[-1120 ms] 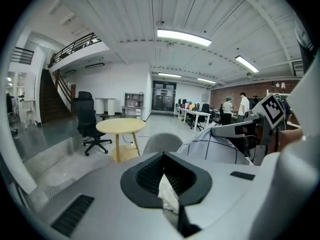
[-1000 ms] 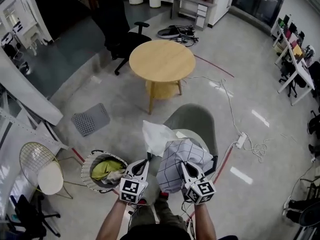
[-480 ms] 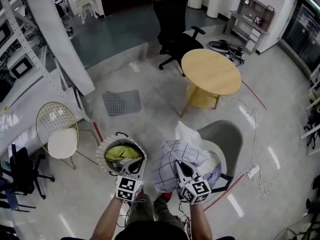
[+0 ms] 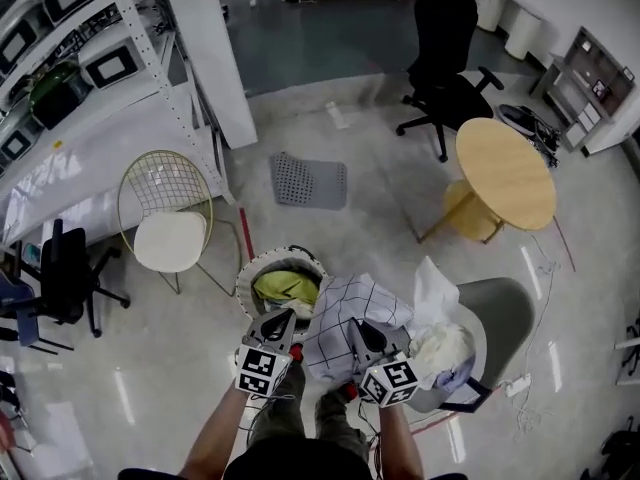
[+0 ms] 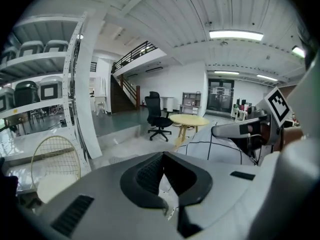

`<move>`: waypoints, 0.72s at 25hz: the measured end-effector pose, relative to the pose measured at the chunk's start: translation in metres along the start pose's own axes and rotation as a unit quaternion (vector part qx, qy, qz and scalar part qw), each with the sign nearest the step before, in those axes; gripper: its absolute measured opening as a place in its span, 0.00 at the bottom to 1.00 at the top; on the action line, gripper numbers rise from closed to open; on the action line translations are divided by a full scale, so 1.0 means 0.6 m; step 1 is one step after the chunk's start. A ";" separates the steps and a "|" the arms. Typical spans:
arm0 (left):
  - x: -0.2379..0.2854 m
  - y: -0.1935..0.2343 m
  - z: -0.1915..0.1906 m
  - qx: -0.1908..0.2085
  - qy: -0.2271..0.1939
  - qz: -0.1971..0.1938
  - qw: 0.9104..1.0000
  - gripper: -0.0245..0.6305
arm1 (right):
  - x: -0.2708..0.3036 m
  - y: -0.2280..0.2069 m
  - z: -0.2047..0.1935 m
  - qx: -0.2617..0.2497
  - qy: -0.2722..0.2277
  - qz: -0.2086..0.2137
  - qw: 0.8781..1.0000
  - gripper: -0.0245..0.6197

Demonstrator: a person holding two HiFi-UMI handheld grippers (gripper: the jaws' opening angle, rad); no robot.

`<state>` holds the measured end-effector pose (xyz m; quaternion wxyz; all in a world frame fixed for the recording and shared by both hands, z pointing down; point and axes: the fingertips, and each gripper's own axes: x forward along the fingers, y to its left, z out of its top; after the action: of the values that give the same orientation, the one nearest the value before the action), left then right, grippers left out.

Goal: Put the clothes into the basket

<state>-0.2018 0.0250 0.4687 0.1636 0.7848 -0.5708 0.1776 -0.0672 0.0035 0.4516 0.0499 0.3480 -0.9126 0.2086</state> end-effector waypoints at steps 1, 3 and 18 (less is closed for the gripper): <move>-0.005 0.020 -0.004 -0.007 0.003 0.005 1.000 0.05 | 0.021 0.013 -0.007 0.000 0.008 0.007 1.000 0.10; -0.011 0.058 -0.016 -0.022 0.008 0.013 1.000 0.05 | 0.060 0.034 -0.023 0.000 0.023 0.020 1.000 0.10; 0.057 0.234 -0.178 -0.069 0.062 0.022 0.995 0.05 | 0.291 0.047 -0.193 0.025 0.106 0.051 0.993 0.10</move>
<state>-0.3358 0.0038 0.5868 0.2490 0.7463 -0.5875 0.1896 -0.2234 -0.0366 0.5884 0.1268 0.2783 -0.9131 0.2697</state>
